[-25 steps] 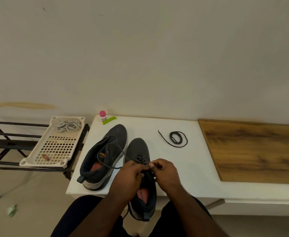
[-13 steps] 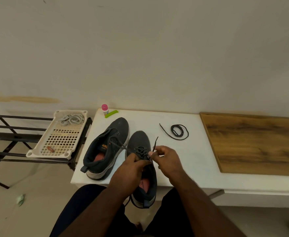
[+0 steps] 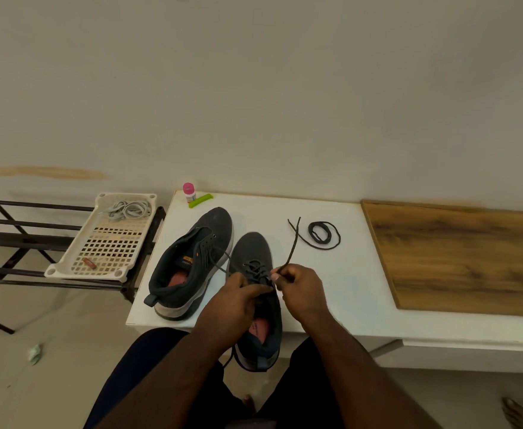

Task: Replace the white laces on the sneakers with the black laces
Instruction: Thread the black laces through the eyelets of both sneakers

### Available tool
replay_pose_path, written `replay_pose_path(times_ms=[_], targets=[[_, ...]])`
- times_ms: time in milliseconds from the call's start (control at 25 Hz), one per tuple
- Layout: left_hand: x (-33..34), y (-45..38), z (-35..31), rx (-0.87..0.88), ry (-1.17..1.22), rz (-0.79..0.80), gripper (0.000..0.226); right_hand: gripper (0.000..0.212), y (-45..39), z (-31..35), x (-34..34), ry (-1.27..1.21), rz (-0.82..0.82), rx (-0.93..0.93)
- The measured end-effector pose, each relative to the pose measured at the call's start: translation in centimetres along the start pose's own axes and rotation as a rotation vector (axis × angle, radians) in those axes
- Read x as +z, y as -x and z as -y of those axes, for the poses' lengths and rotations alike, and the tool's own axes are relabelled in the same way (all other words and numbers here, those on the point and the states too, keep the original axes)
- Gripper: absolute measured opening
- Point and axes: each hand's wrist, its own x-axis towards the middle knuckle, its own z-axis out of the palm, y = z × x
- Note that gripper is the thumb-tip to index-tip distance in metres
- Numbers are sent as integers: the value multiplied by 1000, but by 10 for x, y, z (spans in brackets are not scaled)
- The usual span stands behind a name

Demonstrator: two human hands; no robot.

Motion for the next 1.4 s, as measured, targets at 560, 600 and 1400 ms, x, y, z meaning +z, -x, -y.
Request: replay_pose_path(times_ms=[560, 600, 1400], targets=[[-3, -2, 3, -33, 71, -18, 45, 7, -4, 0, -13, -390, -218, 32], [-3, -2, 3, -33, 69, -14, 45, 7, -4, -1, -12, -373, -157, 50], [-12, -3, 4, -419, 208, -181, 5, 6, -1, -5, 5, -629, -116, 373]])
